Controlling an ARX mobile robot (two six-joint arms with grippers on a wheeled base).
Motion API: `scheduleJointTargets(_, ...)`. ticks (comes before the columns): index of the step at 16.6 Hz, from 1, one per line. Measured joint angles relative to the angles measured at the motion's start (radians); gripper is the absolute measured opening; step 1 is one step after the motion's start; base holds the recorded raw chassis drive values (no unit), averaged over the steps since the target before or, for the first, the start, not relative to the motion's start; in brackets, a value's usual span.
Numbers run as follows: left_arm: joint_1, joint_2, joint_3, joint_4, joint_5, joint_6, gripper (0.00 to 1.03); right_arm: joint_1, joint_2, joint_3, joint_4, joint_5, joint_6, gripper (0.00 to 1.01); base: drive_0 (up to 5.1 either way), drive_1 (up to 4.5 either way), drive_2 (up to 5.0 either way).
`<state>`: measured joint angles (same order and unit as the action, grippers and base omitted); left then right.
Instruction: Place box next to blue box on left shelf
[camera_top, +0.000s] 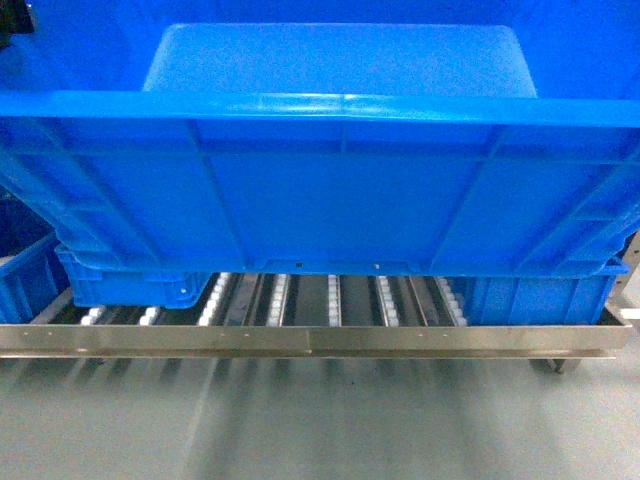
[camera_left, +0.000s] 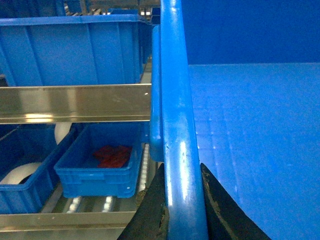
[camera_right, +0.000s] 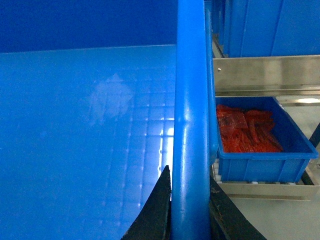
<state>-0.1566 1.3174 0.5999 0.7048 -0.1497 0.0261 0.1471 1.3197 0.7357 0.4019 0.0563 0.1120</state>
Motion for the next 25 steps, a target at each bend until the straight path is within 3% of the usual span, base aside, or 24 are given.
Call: scheduleJointTargets(25, -0.005, 0.000, 0.000, -0.002, -0.003, 0.000, 0.10, -0.003, 0.000, 0.000, -0.006, 0.002, 0.000, 0.09, 0.0, -0.01, 0.0)
